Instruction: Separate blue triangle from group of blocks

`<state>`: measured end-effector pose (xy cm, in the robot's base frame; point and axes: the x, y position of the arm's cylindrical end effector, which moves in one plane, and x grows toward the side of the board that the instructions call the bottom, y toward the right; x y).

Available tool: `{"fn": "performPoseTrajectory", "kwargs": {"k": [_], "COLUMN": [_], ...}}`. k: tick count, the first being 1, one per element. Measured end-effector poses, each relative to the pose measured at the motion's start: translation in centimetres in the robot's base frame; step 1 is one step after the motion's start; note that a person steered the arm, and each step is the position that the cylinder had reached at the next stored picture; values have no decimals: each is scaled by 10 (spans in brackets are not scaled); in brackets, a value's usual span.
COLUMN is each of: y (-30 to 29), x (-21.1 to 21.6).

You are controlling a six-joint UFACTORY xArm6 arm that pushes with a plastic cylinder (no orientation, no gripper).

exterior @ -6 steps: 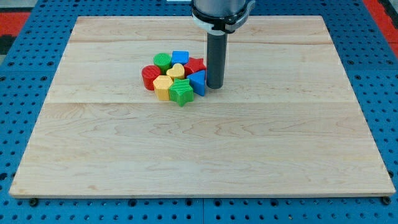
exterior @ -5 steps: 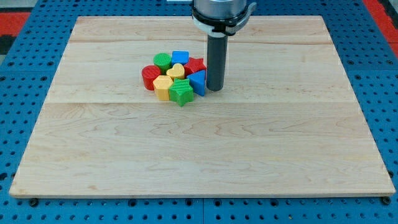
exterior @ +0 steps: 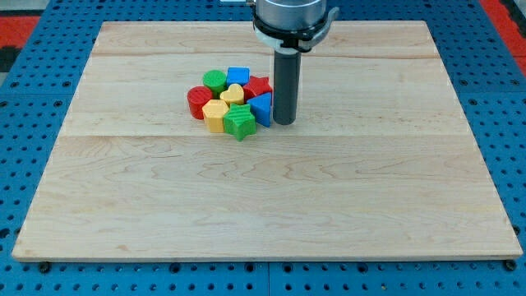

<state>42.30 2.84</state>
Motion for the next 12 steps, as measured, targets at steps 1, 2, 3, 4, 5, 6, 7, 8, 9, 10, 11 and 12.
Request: {"fn": "performPoseTrajectory", "kwargs": {"k": [1,2,3,4,5,6,7,8,9,10,11,12], "y": [-1,-23,-60,-80,-78,-65,-59,-58,-39,-12,7,34], "x": [31,46,46,42,39,32,19,-2,-19,-24,-32,-39]}}
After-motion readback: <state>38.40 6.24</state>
